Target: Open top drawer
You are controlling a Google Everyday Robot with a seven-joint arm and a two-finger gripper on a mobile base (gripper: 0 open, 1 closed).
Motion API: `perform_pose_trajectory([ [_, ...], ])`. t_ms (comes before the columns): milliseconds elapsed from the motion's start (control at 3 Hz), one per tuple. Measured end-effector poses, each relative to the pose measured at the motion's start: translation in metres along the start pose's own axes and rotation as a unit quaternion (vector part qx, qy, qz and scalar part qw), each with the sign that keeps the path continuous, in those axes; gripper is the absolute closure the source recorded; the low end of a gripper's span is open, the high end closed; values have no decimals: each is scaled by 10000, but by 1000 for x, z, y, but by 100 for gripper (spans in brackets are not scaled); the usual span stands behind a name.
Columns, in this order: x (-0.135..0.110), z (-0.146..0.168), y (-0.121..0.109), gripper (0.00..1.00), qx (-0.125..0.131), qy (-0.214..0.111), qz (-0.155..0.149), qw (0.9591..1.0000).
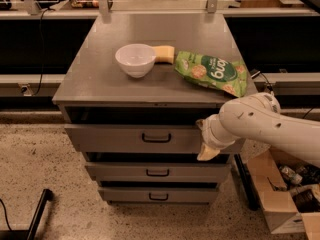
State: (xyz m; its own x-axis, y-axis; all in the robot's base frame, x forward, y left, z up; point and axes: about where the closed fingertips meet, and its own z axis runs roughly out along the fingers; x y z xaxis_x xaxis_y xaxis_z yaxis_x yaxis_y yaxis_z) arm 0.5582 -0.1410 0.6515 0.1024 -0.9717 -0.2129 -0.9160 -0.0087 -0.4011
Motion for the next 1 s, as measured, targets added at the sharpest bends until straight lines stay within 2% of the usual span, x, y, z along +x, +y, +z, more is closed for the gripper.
perform_pose_trajectory([
  [333, 4, -15, 20, 29, -140, 36, -4, 9999],
  [667, 3, -39, 44, 32, -334, -83, 12, 9994],
  [1000, -9, -69, 66, 31, -484, -261, -127, 9984],
])
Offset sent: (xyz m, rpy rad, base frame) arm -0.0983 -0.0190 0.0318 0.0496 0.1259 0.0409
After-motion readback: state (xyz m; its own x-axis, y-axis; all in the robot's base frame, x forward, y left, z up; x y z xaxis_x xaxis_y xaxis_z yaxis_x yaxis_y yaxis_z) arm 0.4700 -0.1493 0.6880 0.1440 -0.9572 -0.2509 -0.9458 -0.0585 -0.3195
